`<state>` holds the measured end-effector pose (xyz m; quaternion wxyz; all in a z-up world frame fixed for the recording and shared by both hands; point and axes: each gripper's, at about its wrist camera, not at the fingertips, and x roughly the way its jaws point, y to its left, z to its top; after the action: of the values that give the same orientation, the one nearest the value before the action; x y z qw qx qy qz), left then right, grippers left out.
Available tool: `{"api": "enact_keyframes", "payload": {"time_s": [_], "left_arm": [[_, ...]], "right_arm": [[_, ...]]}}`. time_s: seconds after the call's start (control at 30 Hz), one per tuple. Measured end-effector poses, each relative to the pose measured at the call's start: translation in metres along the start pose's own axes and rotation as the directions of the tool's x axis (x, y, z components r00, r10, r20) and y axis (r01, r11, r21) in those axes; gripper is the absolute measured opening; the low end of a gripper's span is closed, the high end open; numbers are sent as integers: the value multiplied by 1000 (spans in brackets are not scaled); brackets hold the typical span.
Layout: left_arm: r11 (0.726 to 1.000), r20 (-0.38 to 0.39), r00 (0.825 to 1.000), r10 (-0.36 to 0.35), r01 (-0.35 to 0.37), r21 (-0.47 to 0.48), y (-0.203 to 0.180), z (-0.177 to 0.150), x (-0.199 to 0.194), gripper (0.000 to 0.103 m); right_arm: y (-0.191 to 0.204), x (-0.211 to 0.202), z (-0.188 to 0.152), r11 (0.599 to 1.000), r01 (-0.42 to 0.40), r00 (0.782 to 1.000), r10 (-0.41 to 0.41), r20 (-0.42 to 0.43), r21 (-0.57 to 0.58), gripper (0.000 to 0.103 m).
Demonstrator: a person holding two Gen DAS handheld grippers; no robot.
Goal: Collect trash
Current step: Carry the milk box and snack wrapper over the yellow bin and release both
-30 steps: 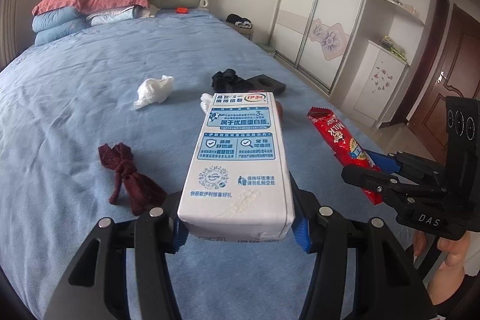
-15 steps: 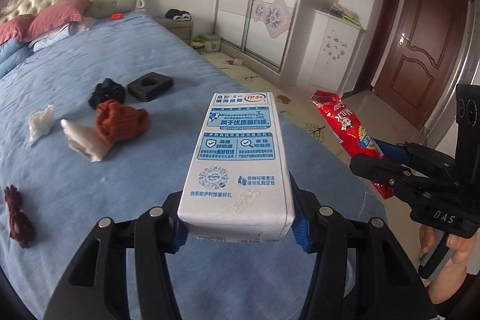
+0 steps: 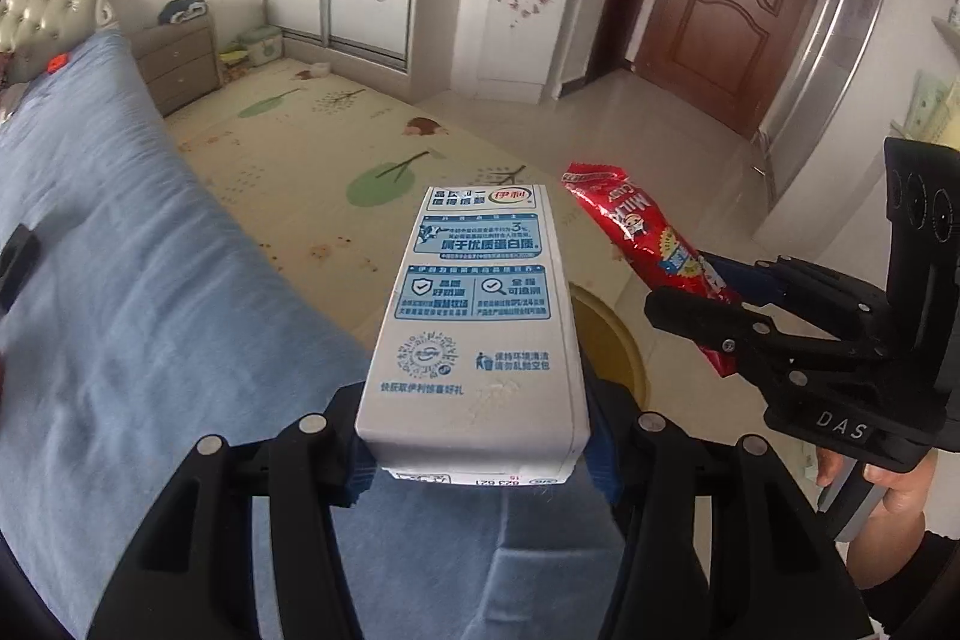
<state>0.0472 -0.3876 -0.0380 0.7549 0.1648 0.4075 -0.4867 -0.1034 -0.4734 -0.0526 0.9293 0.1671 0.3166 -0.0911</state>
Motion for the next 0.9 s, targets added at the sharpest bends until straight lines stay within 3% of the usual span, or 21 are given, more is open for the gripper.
{"api": "enact_keyframes", "payload": {"time_s": [0.23, 0.47, 0.73, 0.77, 0.8, 0.83, 0.87, 0.9], "left_arm": [[998, -121, 992, -35, 40, 46, -26, 25, 57, 55], [998, -296, 955, -14, 34, 60, -36, 46, 112, 55], [998, -361, 933, -6, 28, 56, -36, 51, 139, 55], [998, -371, 929, -2, 24, 54, -36, 50, 141, 58], [998, -383, 924, 6, 16, 55, -37, 48, 145, 67], [999, -394, 919, 19, 2, 54, -36, 48, 148, 92], [998, -392, 919, 39, -19, 53, -36, 48, 149, 99], [998, -388, 920, 49, -30, 55, -37, 48, 148, 99]], "right_arm": [[-50, 5, -18, 995, 69, 996, -65, -58, 69, 40], [-88, 27, -33, 984, 110, 984, -88, -154, 142, 40], [-106, 59, -51, 979, 132, 964, -90, -249, 157, 42], [-106, 62, -54, 979, 134, 963, -91, -255, 157, 46], [-108, 64, -57, 978, 137, 960, -92, -265, 158, 62], [-109, 66, -58, 977, 147, 957, -100, -272, 157, 77], [-109, 68, -60, 974, 164, 953, -116, -279, 154, 79], [-110, 69, -63, 972, 179, 949, -130, -286, 151, 79]]}}
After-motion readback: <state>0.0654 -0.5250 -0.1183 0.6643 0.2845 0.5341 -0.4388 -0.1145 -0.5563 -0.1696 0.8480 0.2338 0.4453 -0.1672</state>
